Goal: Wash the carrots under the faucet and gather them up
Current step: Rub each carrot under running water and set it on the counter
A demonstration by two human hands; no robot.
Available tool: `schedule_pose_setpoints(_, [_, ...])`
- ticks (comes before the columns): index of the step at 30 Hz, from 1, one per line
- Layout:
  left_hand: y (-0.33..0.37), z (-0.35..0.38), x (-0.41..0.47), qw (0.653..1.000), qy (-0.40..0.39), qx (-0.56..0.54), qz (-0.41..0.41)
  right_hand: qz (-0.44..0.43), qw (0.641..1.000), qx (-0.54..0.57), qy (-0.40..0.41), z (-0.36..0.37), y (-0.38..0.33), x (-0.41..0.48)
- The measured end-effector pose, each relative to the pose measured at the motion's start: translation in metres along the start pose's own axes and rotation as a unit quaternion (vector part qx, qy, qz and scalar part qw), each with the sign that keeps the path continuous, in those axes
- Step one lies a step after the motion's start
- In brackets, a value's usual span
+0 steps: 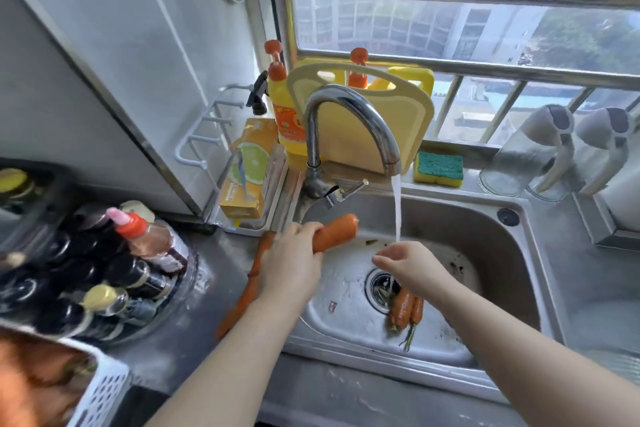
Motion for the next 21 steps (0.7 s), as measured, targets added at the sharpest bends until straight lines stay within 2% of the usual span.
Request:
schedule_pose_setpoints(7, [-0.101, 0.026, -0.011, 0.981, -0.059, -0.016, -0.186, 0.012, 0.997, -0.049, -0.065, 0.037, -0.004, 0.005])
schedule_pose_setpoints(9, [-0.118, 0.035, -0.013, 0.974, -0.062, -0.028, -0.215, 0.011, 0.996, -0.057, -0.074, 0.043, -0.003, 0.007])
schedule_pose_setpoints(21, [-0.117, 0.053, -0.01, 0.967, -0.098, -0.032, -0.231, 0.047, 0.994, -0.054, -0.077, 0.044, 0.031, 0.026])
Point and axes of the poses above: each hand's wrist, its own x-axis towards the middle knuckle, its own z-axis out of the palm, y = z × x, the point moved 6 cm from there along x, towards the middle knuckle, and after that the axes turned 15 degrees about x, right-handed, at the moved point
